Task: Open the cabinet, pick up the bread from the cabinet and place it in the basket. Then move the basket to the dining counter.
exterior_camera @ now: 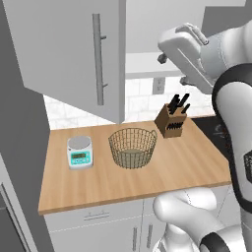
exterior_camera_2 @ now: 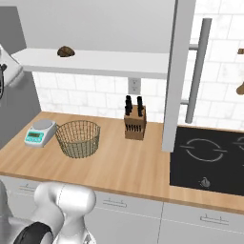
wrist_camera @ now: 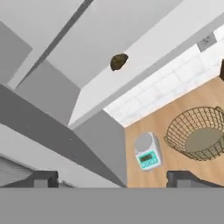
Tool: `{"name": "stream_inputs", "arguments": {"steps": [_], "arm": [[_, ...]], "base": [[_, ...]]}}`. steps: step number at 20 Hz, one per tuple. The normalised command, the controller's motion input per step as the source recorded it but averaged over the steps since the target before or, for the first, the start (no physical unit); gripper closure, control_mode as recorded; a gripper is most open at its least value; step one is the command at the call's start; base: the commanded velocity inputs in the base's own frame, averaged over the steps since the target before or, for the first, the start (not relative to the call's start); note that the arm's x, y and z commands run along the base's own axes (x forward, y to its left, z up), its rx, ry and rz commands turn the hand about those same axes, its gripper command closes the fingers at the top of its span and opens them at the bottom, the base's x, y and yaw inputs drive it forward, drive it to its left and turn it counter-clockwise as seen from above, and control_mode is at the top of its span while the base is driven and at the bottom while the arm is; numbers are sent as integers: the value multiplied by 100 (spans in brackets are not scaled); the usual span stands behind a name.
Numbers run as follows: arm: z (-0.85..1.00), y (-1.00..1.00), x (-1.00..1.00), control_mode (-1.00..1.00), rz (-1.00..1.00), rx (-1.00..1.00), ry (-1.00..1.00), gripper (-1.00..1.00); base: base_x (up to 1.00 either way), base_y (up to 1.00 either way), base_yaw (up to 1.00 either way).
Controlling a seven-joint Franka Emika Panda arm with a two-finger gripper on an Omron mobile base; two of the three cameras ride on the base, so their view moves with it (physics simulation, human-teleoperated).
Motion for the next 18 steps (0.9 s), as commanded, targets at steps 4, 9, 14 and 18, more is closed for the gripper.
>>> {"name": "stream_inputs", "arguments": {"steps": [4,9,14,18], "arm": [[-10,-16,100,-100,15,42,20,-100],[-8,48,99,-100,14,30,22,-100],[2,48,77,-100,19,17,29,-100],[0,72,33,-100,27,15,26,-100]], "base": [[0,0,0],[0,0,0],[0,0,0],[0,0,0]]}}
